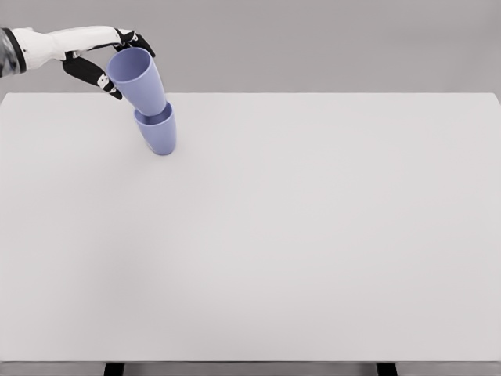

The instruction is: Place the right cup on the left cup with left arm

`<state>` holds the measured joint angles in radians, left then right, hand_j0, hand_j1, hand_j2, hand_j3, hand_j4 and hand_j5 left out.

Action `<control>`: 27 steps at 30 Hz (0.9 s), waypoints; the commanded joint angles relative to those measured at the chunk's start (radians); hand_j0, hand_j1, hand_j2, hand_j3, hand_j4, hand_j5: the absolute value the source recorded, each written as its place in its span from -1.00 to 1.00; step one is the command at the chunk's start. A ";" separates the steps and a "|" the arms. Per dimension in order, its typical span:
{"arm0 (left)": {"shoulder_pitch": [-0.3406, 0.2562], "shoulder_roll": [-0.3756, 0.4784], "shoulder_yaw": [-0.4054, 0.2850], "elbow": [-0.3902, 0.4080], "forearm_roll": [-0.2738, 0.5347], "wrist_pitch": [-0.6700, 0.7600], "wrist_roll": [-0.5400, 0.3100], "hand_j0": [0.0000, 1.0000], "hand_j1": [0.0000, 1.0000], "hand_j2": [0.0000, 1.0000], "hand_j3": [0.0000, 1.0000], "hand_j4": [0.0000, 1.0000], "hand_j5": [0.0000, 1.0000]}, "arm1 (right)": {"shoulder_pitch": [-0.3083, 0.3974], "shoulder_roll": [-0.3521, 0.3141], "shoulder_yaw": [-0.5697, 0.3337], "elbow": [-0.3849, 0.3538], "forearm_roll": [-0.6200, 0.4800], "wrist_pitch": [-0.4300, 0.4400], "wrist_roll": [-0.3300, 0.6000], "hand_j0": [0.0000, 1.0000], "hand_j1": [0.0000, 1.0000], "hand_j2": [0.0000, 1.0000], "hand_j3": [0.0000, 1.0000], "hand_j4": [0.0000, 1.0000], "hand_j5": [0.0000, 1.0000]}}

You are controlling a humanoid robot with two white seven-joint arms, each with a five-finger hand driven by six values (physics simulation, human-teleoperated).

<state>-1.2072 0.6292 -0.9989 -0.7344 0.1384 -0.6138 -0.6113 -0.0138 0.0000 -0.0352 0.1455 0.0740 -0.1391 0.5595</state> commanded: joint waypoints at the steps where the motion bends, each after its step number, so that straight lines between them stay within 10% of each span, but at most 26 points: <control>1: 0.002 0.000 0.002 0.001 0.007 0.003 0.000 0.12 0.12 0.12 0.12 0.12 0.12 | 0.000 0.000 0.000 0.000 0.001 -0.001 0.000 1.00 1.00 1.00 1.00 1.00 1.00; 18: 0.020 -0.011 0.006 0.016 -0.030 0.003 0.000 0.14 0.14 0.14 0.14 0.14 0.14 | 0.000 0.000 0.000 0.000 0.001 -0.001 0.000 1.00 1.00 1.00 1.00 1.00 1.00; 22: 0.020 -0.017 0.008 0.013 -0.036 0.003 0.000 1.00 1.00 1.00 1.00 1.00 1.00 | 0.000 0.000 0.000 0.000 0.001 -0.001 0.000 1.00 1.00 1.00 1.00 1.00 1.00; 27: 0.020 -0.019 0.009 0.009 -0.034 0.003 0.000 1.00 1.00 1.00 1.00 1.00 1.00 | 0.000 0.000 0.000 0.000 0.001 -0.002 0.000 1.00 1.00 1.00 1.00 1.00 1.00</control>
<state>-1.1873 0.6108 -0.9929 -0.7239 0.0974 -0.6137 -0.6113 -0.0138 0.0000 -0.0352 0.1455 0.0739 -0.1391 0.5597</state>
